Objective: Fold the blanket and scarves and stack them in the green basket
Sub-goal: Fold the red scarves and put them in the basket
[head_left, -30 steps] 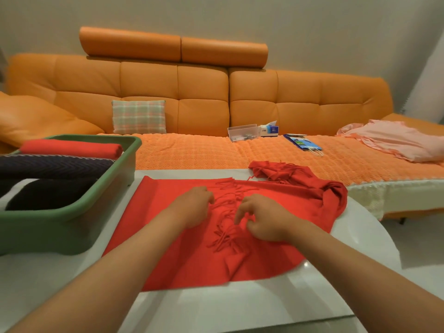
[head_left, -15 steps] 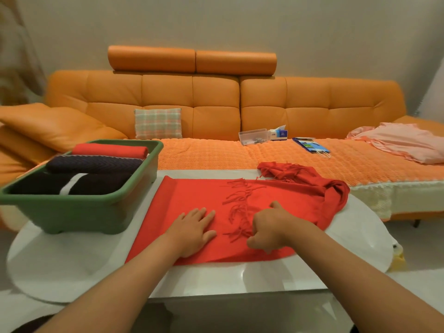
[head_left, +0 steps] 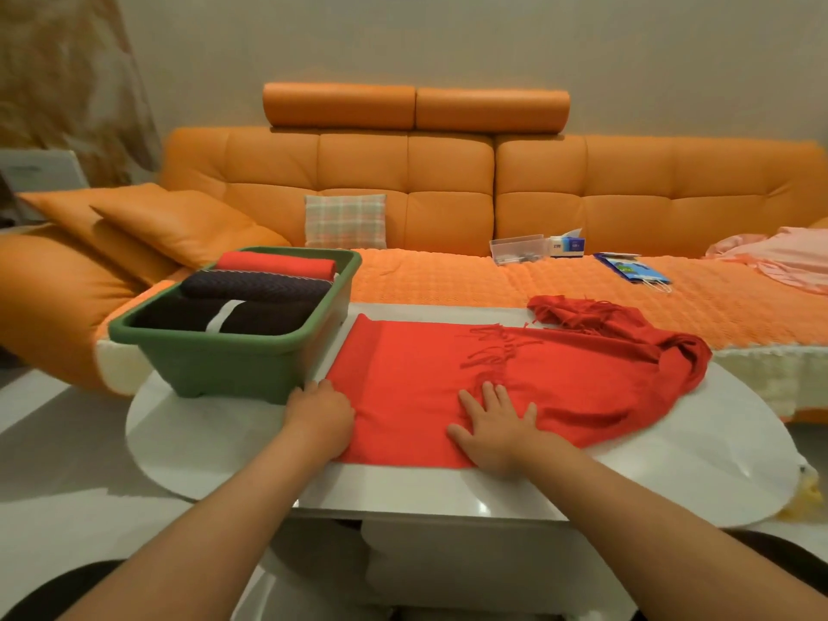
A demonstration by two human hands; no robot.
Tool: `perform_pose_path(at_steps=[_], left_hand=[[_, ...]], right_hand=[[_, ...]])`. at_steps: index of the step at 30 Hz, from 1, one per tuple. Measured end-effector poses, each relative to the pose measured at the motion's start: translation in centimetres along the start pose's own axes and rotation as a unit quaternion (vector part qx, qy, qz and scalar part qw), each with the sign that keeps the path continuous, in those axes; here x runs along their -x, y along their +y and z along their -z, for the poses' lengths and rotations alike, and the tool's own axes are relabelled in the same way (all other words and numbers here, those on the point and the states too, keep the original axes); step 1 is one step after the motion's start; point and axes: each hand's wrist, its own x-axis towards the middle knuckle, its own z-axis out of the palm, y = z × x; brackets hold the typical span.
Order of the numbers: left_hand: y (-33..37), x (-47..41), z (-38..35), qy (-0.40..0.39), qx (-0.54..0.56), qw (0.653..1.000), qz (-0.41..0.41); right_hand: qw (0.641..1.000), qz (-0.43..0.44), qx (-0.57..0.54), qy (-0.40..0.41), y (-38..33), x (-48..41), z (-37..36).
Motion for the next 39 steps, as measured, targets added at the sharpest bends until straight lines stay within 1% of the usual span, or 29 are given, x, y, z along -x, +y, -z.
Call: perform_pose_path(at_steps=[3, 5, 6, 7, 9, 11, 13, 14, 16, 18, 20, 22, 26, 27, 29, 31, 34, 36, 39], left_hand=[[0.2, -0.1, 0.2, 0.011, -0.041, 0.999, 0.011], [0.9, -0.3, 0.7, 0.060, -0.039, 0.997, -0.009], [1.6, -0.5, 1.2, 0.091, -0.018, 0.995, -0.027], [2.3, -0.6, 1.8, 0.120, 0.014, 0.991, -0.049], [4.4, -1.0, 2.9, 0.174, 0.087, 0.975, -0.110], [6.9, -1.5, 3.7, 0.202, 0.178, 0.945, -0.186], [9.5, -1.6, 4.5, 0.198, 0.271, 0.909, -0.248], [10.8, -1.5, 4.9, 0.189, 0.299, 0.894, -0.274], [13.6, -1.2, 5.7, 0.170, 0.313, 0.879, -0.317], [16.9, -0.7, 6.4, 0.148, 0.305, 0.877, -0.339], [20.2, -0.6, 6.8, 0.137, 0.301, 0.875, -0.352], [23.6, -0.7, 7.2, 0.134, 0.293, 0.876, -0.358], [29.3, -1.0, 8.5, 0.135, 0.270, 0.892, -0.335], [30.2, -1.1, 8.7, 0.136, 0.268, 0.894, -0.332], [31.5, -1.4, 9.0, 0.137, 0.275, 0.890, -0.337], [32.0, -1.6, 9.1, 0.125, 0.301, 0.881, -0.343], [31.9, -1.4, 9.3, 0.112, 0.340, 0.860, -0.364], [31.7, -0.8, 9.4, 0.102, 0.351, 0.848, -0.384], [31.8, 0.3, 9.4, 0.080, 0.366, 0.843, -0.385]], right_hand=[[0.999, 0.021, -0.025, -0.021, -1.6, 0.0, -0.4], [0.997, 0.042, -0.063, -0.023, -2.1, -0.1, 0.0], [0.994, 0.053, -0.090, -0.015, -2.1, -0.2, 0.2], [0.990, 0.068, -0.122, 0.004, -1.8, -0.4, 0.5], [0.973, 0.100, -0.195, 0.073, -0.4, -0.5, 1.5], [0.957, 0.111, -0.223, 0.146, 1.9, -0.5, 2.8], [0.958, 0.095, -0.191, 0.191, 5.1, -0.2, 4.3], [0.963, 0.080, -0.158, 0.203, 6.9, 0.0, 4.9], [0.976, 0.043, -0.073, 0.202, 10.7, 0.7, 5.8], [0.984, 0.015, 0.013, 0.179, 14.9, 1.2, 6.0], [0.984, 0.007, 0.063, 0.165, 18.8, 1.5, 5.8], [0.982, 0.019, 0.080, 0.168, 22.0, 1.6, 5.4], [0.977, 0.038, 0.172, 0.122, 26.0, 1.7, 5.2], [0.974, 0.043, 0.184, 0.126, 26.7, 1.6, 5.3], [0.959, 0.057, 0.212, 0.181, 27.8, 1.3, 5.6], [0.944, 0.050, 0.248, 0.211, 28.8, 1.1, 6.0], [0.935, 0.058, 0.254, 0.241, 29.4, 1.6, 6.8], [0.935, 0.097, 0.215, 0.265, 29.7, 2.6, 7.3], [0.937, 0.131, 0.159, 0.282, 29.7, 3.8, 7.4]])
